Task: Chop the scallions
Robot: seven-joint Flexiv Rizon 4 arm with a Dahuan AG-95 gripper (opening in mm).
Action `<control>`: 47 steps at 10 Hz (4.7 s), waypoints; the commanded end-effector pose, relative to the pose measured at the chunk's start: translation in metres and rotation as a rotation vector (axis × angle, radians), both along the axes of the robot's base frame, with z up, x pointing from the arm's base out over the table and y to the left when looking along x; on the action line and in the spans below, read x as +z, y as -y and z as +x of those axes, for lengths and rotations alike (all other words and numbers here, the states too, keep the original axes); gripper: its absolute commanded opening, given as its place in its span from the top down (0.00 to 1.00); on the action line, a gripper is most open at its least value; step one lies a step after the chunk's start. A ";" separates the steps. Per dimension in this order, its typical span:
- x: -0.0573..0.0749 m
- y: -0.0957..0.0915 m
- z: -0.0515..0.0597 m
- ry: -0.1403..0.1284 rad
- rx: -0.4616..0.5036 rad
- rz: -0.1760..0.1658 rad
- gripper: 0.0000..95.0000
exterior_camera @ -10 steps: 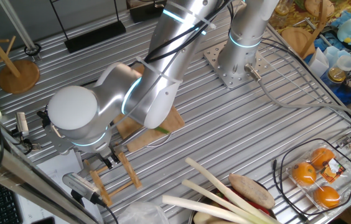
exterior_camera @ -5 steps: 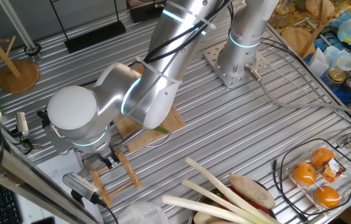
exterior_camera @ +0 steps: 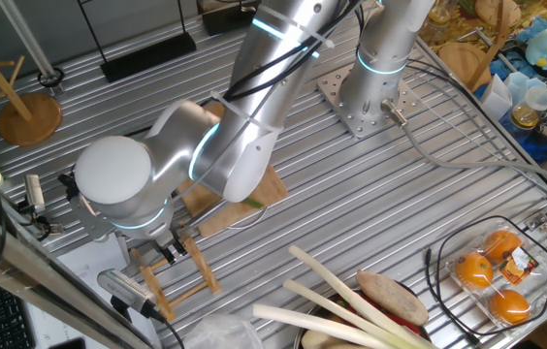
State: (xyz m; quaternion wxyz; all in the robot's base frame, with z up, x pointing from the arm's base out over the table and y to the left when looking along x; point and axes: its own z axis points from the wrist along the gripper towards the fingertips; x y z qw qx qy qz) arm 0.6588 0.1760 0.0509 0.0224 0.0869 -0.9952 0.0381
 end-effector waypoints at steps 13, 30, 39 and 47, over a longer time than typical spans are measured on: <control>0.030 -0.002 0.000 -0.001 -0.001 0.046 0.80; 0.135 0.051 -0.096 -0.017 -0.058 0.072 1.00; 0.137 0.068 -0.160 -0.004 -0.051 0.006 1.00; 0.132 0.083 -0.168 -0.030 -0.062 0.049 1.00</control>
